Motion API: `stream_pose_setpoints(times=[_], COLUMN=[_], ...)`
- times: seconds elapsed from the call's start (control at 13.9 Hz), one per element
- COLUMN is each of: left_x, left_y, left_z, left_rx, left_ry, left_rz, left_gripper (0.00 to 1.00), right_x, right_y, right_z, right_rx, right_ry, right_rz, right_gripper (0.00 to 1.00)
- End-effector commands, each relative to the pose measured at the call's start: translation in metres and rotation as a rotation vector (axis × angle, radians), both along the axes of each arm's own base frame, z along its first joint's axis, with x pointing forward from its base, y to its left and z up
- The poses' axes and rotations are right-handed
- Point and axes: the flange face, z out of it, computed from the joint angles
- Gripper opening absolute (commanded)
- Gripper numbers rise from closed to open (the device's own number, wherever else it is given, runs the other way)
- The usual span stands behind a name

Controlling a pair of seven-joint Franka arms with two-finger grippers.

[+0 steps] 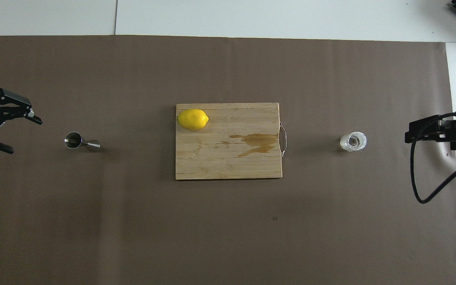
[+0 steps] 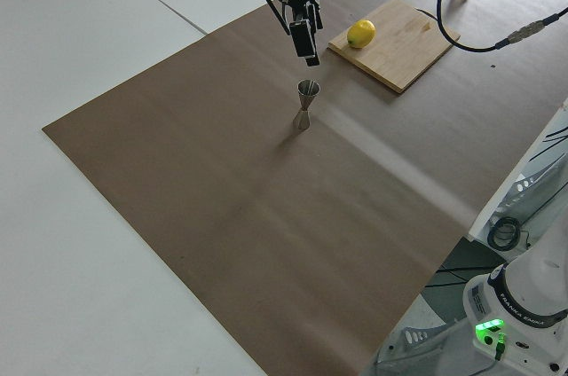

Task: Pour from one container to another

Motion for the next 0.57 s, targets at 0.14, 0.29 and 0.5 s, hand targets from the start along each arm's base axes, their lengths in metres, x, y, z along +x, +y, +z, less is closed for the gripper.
stream_pose_setpoints(times=[0.14,0.29,0.5], left_x=[-0.019,-0.030,-0.070], left_y=[0.040,0.051,0.060], left_z=[-0.050,-0.080,-0.111], left_rx=[-0.150,-0.213,-0.328], left_ry=[0.114,0.204,0.273], left_rz=[0.480,0.711,0.968], left_gripper=[1.00,1.00,1.00], right_x=[-0.006,-0.006,-0.006], right_y=[-0.001,-0.001,-0.001], right_z=[0.002,0.002,0.002], right_rx=[0.024,0.024,0.024], right_ry=[0.004,0.004,0.004], right_rz=[0.014,0.014,0.014], right_gripper=[1.00,1.00,1.00])
